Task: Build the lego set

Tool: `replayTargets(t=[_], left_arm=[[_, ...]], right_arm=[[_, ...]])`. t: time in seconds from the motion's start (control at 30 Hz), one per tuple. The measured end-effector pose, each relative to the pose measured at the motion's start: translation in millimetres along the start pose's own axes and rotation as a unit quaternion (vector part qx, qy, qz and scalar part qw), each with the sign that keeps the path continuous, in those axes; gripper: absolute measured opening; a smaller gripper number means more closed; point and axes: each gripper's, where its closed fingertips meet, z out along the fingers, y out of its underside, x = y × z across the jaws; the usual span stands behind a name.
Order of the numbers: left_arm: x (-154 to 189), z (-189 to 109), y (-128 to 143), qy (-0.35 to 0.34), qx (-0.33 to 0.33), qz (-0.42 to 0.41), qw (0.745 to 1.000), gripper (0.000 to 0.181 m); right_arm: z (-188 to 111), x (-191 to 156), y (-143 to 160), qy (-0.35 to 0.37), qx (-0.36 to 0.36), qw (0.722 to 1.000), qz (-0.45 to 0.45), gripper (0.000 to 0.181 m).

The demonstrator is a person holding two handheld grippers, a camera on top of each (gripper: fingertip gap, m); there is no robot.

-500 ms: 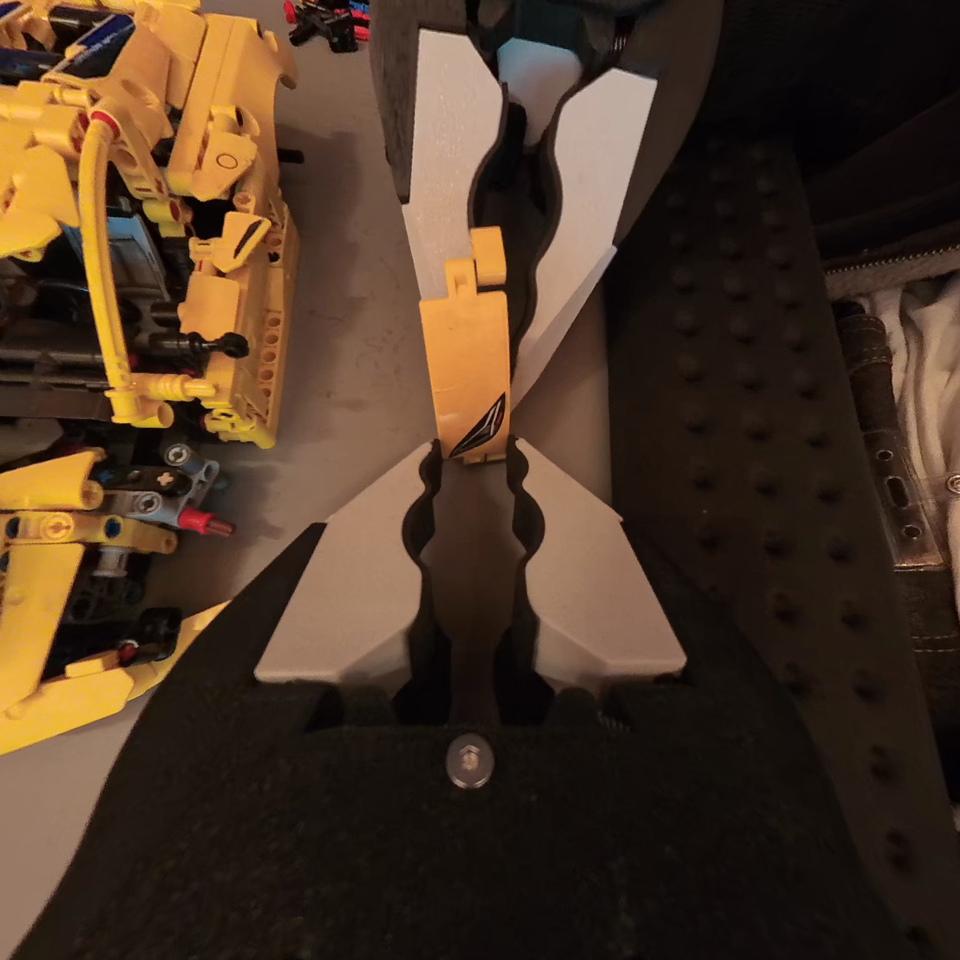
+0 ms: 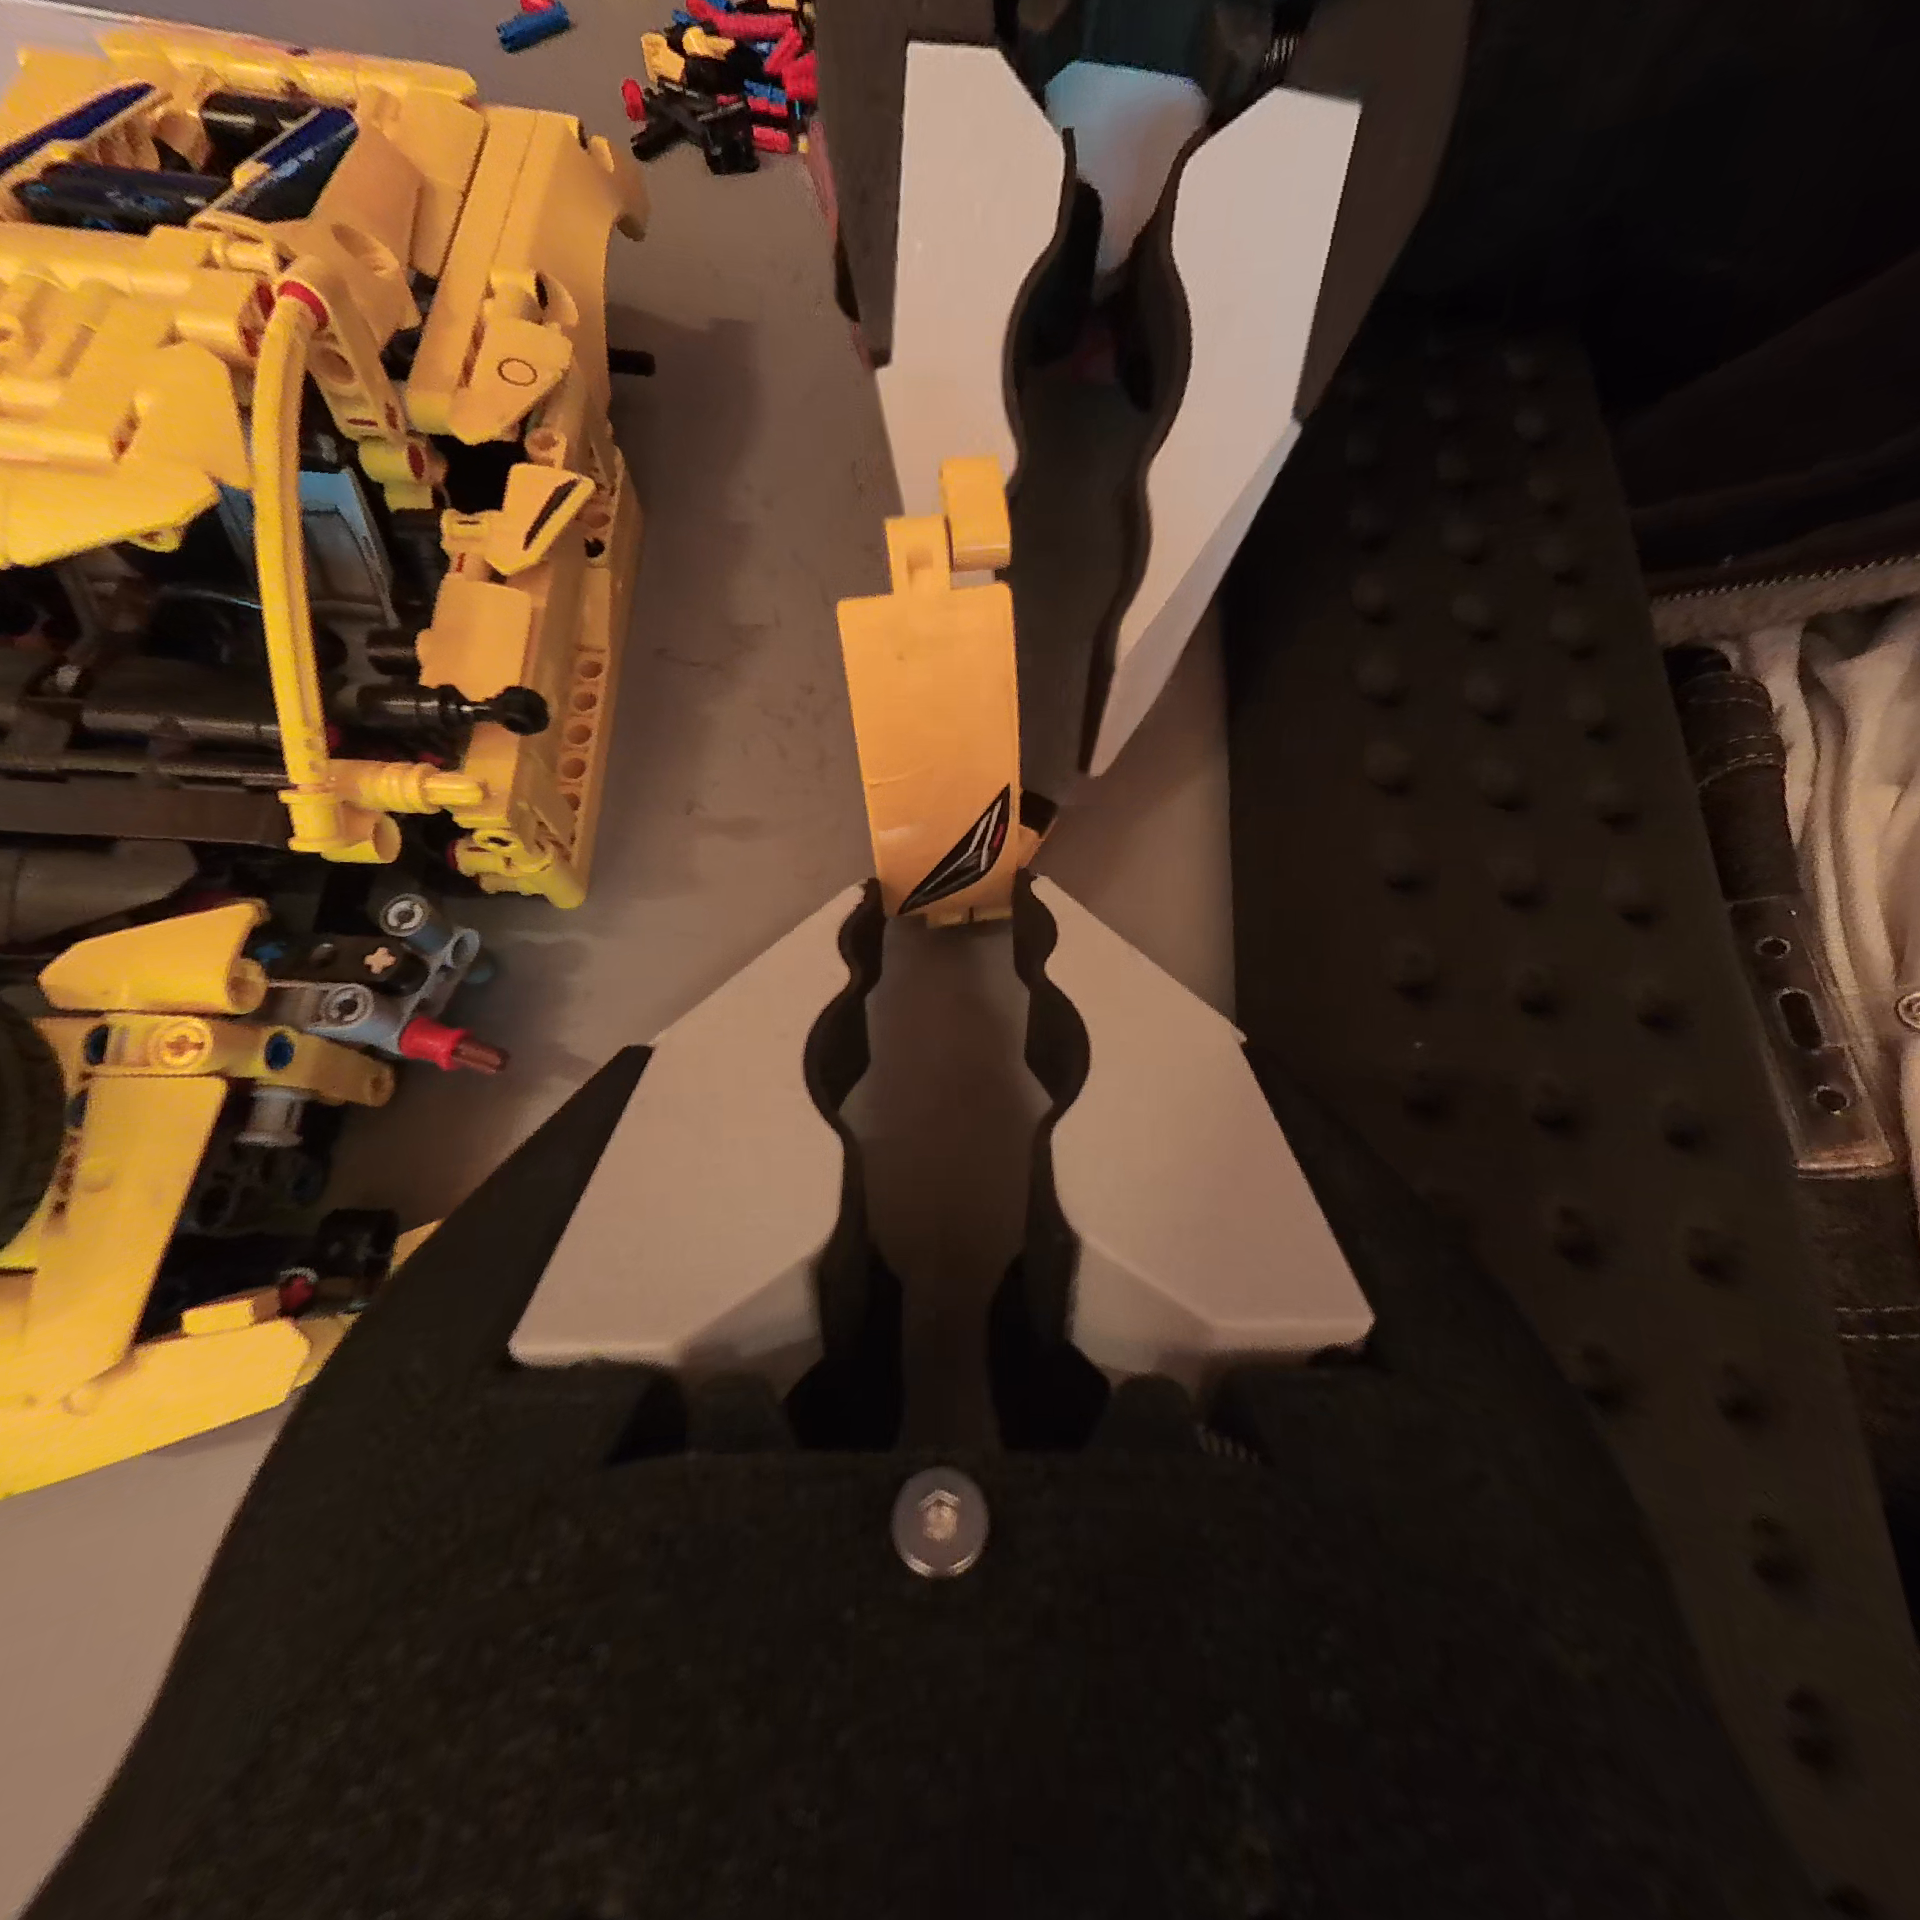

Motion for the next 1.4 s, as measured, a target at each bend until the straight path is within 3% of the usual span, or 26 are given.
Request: replayTargets(t=[0.3,0.53,0.77,1.4], left_arm=[[8,8,-3,-0.008,-0.005,0.045,0.999,0.024],[11,12,-3,-0.02,-0.012,0.072,0.997,0.024],[9,13,-1,-0.026,-0.018,0.077,0.997,0.024],[12,15,-1,-0.048,-0.023,0.14,0.989,0.024]], right_arm=[[-2,-4,13,-0.001,-0.028,0.999,-0.034,0.014],[-2,0,3,0.027,0.0,0.995,-0.096,0.031],[3,6,14,0.035,-0.038,0.989,-0.14,0.034],[9,3,11,0.009,-0.028,0.992,-0.124,0.028]])
